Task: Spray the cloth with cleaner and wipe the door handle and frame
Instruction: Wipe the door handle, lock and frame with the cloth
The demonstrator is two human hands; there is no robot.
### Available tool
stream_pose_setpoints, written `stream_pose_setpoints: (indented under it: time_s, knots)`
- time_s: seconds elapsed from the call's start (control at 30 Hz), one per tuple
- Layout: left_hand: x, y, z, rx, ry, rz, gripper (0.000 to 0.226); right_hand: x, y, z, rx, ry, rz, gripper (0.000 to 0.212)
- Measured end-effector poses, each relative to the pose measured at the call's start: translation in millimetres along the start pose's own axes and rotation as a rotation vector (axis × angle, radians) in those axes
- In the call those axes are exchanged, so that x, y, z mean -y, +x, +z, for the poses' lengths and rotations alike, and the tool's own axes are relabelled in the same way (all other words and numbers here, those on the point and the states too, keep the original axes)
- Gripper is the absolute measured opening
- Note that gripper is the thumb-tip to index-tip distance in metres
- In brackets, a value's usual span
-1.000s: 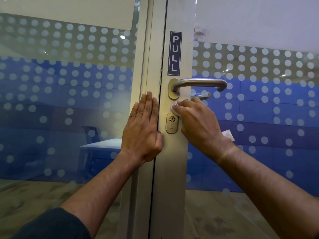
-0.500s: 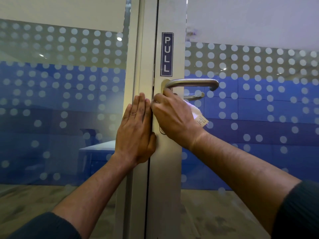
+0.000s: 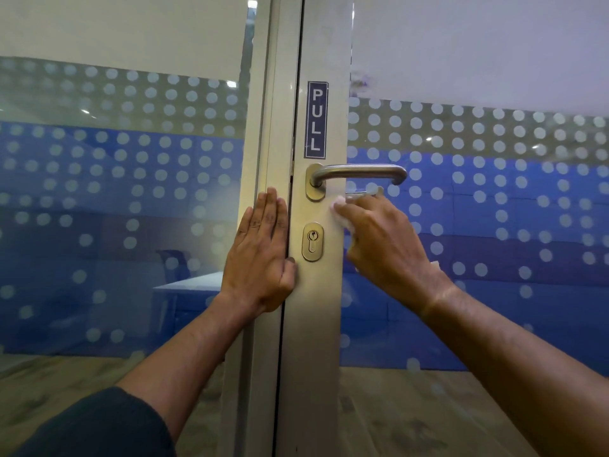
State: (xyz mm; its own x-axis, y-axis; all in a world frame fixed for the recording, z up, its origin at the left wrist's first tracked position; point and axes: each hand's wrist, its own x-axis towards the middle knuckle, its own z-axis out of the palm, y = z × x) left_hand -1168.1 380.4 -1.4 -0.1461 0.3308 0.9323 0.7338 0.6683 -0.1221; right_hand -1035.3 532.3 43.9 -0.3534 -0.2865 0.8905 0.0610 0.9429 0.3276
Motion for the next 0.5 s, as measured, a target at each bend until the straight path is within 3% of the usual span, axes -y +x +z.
stream_pose_setpoints:
  time_s: [0.23, 0.37, 0.5]
  knots:
    - [1, -1, -7, 0.034, -0.036, 0.015, 0.096, 9, -7, -1, -0.06, 0.159, 0.065, 0.082]
    - [3, -1, -10, 0.045, -0.072, 0.03, 0.094, 10, -10, 1, -0.209, 0.18, 0.082, 0.054]
    - [3, -8, -12, 0.026, -0.077, 0.017, 0.09, 11, -15, 2, -0.275, 0.168, 0.13, 0.046]
